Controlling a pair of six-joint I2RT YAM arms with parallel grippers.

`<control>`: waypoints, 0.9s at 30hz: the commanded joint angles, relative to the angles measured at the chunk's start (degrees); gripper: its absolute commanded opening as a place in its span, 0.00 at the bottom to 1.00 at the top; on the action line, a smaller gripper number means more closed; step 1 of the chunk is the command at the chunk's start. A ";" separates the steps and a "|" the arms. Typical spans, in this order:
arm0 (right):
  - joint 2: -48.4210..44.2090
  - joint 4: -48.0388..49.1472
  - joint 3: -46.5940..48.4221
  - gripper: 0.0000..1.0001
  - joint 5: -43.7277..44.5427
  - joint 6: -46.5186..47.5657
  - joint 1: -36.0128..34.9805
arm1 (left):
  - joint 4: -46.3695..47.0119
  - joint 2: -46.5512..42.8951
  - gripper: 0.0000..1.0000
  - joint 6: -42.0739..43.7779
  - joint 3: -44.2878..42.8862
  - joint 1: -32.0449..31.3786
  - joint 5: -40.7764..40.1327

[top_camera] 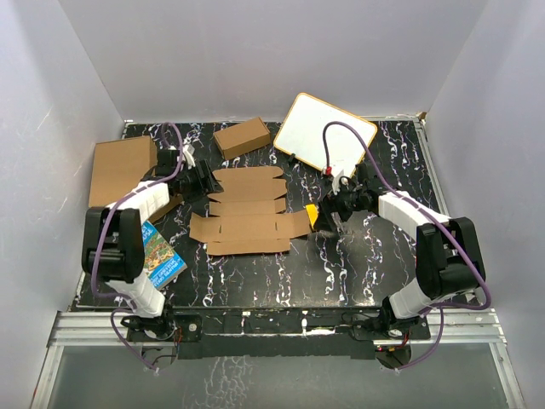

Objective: Fold the paper box

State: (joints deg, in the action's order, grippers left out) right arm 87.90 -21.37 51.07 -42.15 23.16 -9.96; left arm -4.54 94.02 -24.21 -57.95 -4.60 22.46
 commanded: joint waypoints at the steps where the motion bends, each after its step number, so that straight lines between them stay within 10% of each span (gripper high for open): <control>1: -1.43 1.42 -0.22 0.97 -4.55 2.56 0.18 | -0.92 4.03 0.66 4.05 -3.40 0.67 -0.94; 12: 0.74 -0.40 1.03 0.97 -8.61 4.29 2.81 | 0.08 15.99 0.52 4.72 -9.08 3.17 4.17; 17: 1.55 -1.59 1.40 0.96 -10.24 4.79 3.89 | 4.94 18.77 0.28 2.34 -8.97 3.37 10.14; 22: 1.56 -3.07 2.02 0.95 -13.20 5.40 4.15 | 11.86 15.97 0.00 2.91 -5.82 3.72 12.91; 27: 2.00 -6.97 5.66 0.93 -18.65 6.80 4.25 | 31.05 4.90 0.00 -0.58 8.48 4.94 13.84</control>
State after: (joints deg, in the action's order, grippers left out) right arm 89.52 -26.72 51.57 -53.54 27.29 -5.91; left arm 12.49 108.77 -23.05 -58.08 -0.80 34.39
